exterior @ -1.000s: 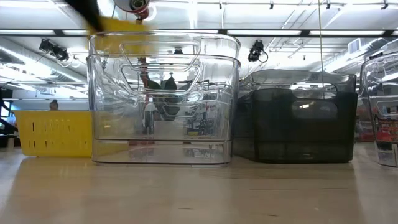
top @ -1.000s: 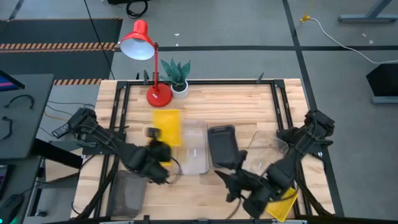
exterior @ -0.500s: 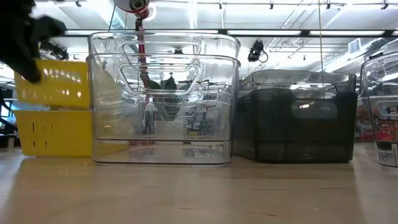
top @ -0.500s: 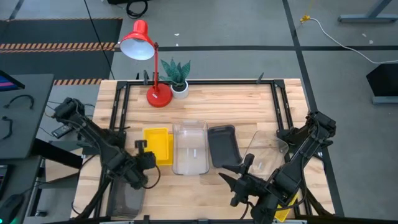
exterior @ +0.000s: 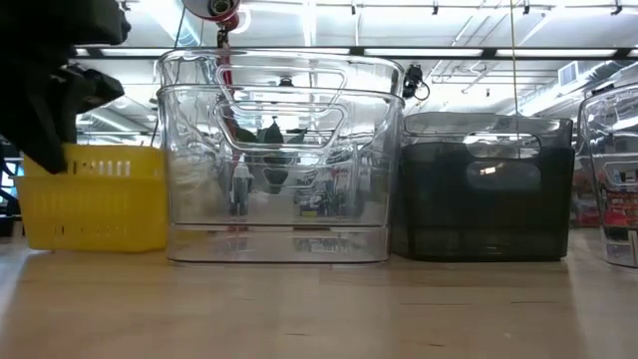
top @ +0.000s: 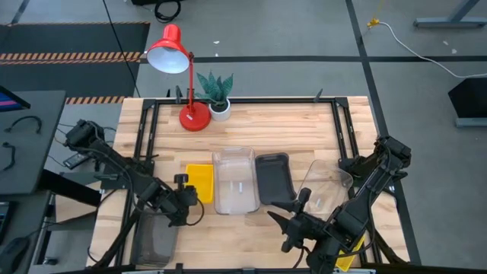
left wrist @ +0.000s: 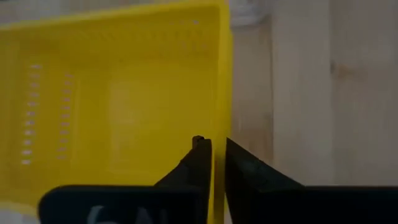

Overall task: Stack baskets by color
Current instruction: Stack the top right yellow bin on the middle left yellow bin, then stack the black bin on the middle right black bin

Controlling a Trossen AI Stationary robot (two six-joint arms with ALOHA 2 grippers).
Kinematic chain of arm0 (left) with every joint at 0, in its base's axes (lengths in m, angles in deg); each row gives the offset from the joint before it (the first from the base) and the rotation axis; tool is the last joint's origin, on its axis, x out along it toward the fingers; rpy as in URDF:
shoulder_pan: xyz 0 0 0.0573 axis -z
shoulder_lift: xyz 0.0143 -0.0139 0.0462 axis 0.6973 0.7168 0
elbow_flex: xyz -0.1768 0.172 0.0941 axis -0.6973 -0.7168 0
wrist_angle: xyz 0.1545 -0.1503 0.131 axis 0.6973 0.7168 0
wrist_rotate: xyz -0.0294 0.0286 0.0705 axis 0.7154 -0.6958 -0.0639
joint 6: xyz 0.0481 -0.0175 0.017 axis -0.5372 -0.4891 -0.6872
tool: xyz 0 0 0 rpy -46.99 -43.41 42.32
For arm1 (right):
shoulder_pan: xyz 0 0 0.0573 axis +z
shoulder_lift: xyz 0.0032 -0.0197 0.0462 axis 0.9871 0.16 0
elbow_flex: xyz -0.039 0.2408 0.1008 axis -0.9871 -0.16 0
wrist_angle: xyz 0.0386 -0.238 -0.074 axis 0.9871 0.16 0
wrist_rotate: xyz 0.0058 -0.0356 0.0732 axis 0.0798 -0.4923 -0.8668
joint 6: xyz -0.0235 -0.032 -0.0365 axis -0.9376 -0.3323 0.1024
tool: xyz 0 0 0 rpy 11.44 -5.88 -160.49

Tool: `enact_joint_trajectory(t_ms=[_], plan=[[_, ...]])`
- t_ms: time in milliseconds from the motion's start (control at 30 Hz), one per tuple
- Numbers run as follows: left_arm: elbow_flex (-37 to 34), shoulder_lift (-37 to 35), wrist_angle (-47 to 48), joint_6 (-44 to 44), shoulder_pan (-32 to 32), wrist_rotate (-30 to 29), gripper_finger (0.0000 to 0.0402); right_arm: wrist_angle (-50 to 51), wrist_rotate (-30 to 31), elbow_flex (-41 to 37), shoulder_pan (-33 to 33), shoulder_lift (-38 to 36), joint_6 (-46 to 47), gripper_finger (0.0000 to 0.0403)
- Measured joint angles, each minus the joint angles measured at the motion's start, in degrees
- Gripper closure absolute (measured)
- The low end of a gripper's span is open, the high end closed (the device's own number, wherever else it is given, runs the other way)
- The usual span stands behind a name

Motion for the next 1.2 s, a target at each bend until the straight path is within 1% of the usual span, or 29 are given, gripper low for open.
enact_joint_trajectory(t_ms=[100,200,333,433,500,600,700,800,867,967,1033,1100,1200], plan=[[0.11,-0.02,0.48,0.41,-0.22,0.79,0.0332,0.00,-0.01,0.00,0.02,0.00,0.82,0.0268],[1.37,-0.17,0.78,0.42,-0.23,0.82,0.0298,0.00,-0.02,0.00,0.02,0.00,0.91,0.0268],[4.69,-1.58,3.37,0.86,-0.20,0.82,0.0252,0.01,-0.41,0.00,0.02,0.00,0.96,0.0268],[8.49,-2.49,6.46,2.22,0.24,0.76,0.0231,-0.18,-0.64,-0.29,0.02,0.00,1.46,0.0268],[11.87,-2.27,10.15,2.43,1.49,0.84,0.0229,-0.59,-0.88,-1.52,-0.30,0.00,2.34,0.0268],[18.07,0.02,16.19,3.00,4.73,0.94,0.0245,-0.79,-1.28,-4.57,-0.81,0.00,4.38,0.0268],[25.19,5.08,21.88,1.53,8.92,1.60,0.0271,-2.05,-1.50,-7.86,-1.31,0.04,5.65,0.0268],[31.59,11.06,25.30,1.16,12.63,5.46,0.0292,-2.96,-0.70,-9.66,-1.64,0.07,5.41,0.0268],[34.62,14.95,27.73,5.65,14.62,8.97,0.0298,-2.96,0.33,-10.11,-1.68,0.07,5.13,0.0268],[37.91,19.32,28.61,17.84,17.26,14.53,0.0291,-3.08,2.70,-10.19,-1.90,0.07,2.81,0.0268],[39.35,21.51,27.31,25.98,19.54,17.99,0.0274,-3.06,4.11,-10.19,-2.05,0.07,1.19,0.0268],[41.00,23.03,26.32,34.24,21.88,20.12,0.0250,-3.06,4.85,-10.19,-2.28,0.07,-0.14,0.0268],[42.44,23.69,24.82,46.28,25.42,20.17,0.0210,-2.95,4.93,-10.19,-2.67,0.07,-2.13,0.0268]])
